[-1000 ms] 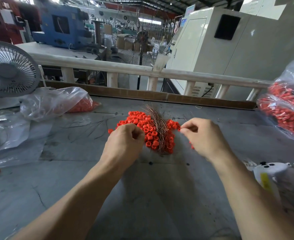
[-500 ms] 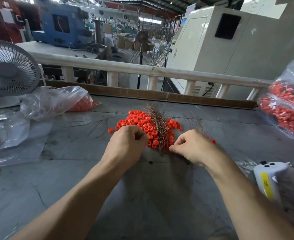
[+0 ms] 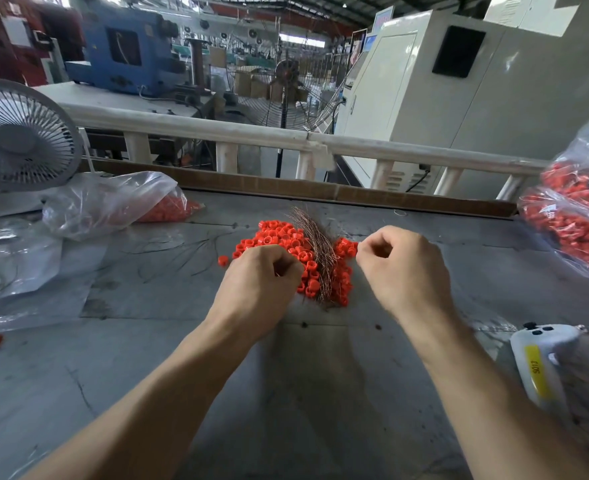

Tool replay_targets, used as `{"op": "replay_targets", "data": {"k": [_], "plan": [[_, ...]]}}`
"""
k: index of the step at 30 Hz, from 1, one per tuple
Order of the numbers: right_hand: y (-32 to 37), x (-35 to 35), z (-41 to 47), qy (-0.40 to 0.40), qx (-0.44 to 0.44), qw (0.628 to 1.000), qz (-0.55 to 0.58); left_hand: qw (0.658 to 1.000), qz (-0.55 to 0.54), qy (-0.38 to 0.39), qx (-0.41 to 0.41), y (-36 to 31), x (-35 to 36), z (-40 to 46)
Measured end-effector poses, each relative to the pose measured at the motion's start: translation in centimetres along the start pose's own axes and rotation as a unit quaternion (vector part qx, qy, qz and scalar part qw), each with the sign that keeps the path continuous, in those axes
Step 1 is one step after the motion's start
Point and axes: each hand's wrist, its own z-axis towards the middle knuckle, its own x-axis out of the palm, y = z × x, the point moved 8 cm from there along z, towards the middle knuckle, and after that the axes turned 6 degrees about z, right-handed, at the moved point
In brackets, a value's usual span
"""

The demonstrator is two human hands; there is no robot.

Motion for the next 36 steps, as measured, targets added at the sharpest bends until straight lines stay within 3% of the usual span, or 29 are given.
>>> {"op": "replay_targets", "data": {"k": [4, 7, 11, 14, 20, 26, 30, 36], "plan": [[1.8, -0.2, -0.5, 0.003, -0.082, 0.988, 0.129, 0.99, -0.127, 0.044, -0.033, 0.0, 0.6, -0.1], [3.4, 1.5, -1.5, 0.087, -0.14, 0.973, 0.164, 0.964, -0.254, 0.068, -0.044, -0.4, 0.7, -0.2], [4.0, 3.6, -2.6, 0.183, -0.169, 0.956, 0.158, 0.95, -0.307, 0.018, -0.056, 0.1, -0.1, 0.3], [3.9, 4.2, -2.8, 0.222, -0.174, 0.951, 0.127, 0.951, -0.302, -0.011, -0.068, 0.8, -0.6, 0.6], [3.0, 4.8, -2.6, 0.239, -0.136, 0.955, 0.114, 0.96, -0.272, 0.021, -0.065, 0.5, -0.2, 0.4], [2.1, 5.0, -2.3, 0.241, -0.101, 0.96, 0.097, 0.976, -0.218, 0.023, -0.011, -0.5, -0.2, 0.1], [2.5, 5.0, -2.7, 0.282, -0.104, 0.949, 0.094, 0.989, -0.145, -0.005, 0.012, -0.8, -0.5, 0.0], [2.7, 4.8, -2.9, 0.326, -0.099, 0.93, 0.138, 0.986, -0.168, 0.022, -0.009, -0.7, 0.3, -0.3]]}}
